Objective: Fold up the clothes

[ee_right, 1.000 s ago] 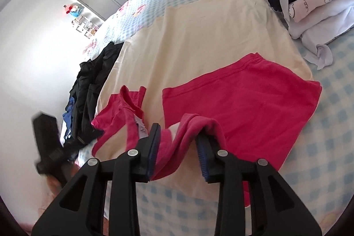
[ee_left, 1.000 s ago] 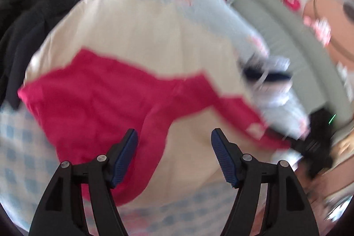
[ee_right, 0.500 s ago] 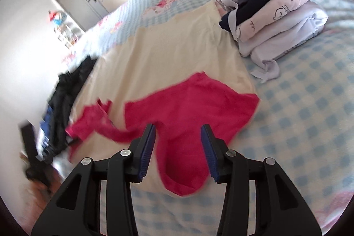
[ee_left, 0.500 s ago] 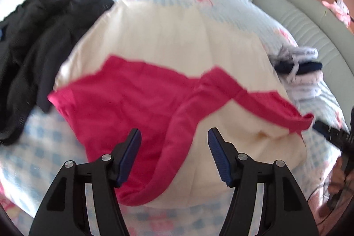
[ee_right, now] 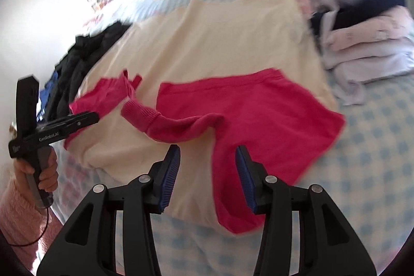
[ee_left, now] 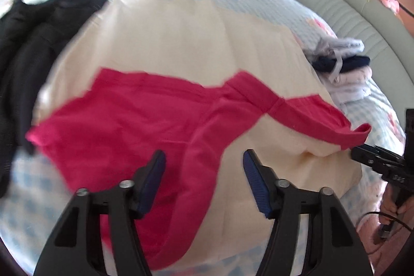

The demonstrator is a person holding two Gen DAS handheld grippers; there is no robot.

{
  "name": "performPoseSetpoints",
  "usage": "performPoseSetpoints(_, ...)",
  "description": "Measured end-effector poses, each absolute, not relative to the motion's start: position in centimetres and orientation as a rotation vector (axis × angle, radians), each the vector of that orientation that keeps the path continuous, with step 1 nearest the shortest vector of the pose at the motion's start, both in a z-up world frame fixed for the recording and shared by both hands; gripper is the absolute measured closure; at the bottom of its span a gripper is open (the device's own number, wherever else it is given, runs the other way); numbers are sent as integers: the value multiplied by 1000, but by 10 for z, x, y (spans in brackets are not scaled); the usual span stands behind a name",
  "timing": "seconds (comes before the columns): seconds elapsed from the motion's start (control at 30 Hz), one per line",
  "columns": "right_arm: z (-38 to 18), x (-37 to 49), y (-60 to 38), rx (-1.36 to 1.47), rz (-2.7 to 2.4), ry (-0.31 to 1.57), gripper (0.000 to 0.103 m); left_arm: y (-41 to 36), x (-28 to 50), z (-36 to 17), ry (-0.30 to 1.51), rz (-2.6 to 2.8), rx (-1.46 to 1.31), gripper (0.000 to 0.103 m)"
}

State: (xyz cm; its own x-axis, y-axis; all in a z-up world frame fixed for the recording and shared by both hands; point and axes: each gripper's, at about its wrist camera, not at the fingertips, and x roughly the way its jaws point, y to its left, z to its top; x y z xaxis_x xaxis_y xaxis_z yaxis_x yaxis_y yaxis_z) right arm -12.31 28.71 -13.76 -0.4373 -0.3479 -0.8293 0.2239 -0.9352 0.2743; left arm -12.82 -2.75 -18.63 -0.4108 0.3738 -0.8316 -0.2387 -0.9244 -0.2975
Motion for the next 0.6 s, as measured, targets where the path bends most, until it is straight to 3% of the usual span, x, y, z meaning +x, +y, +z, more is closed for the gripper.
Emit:
performPoseSetpoints(0.03,-146,-128,285,1455,-2377,-193,58,-25,-128,-186,-169,2361,-1444,90)
performPoseSetpoints(0.1,-163,-138,282,1524,-2324,-228,90,-20,-128,-185,-131,2370,-1442,94)
performPoseSetpoints(0.17,-163,-142,280,1508,-2321,-247,95,-20,-127,-175,-115,2397,-1410,95)
performPoseSetpoints(0.43,-118,-156,288,1269,-2463,-367,96,-47,-148,-124,-221,2510,-1221,94)
performPoseSetpoints(0.5,-138,-173,289,1336,-2479,-415,89,-42,-169,-144,-178,2508,-1294,89)
performPoseSetpoints(0.6,-184,-193,285,1579,-2456,-385,80,-41,-199,-199,-103,2455,-1542,68)
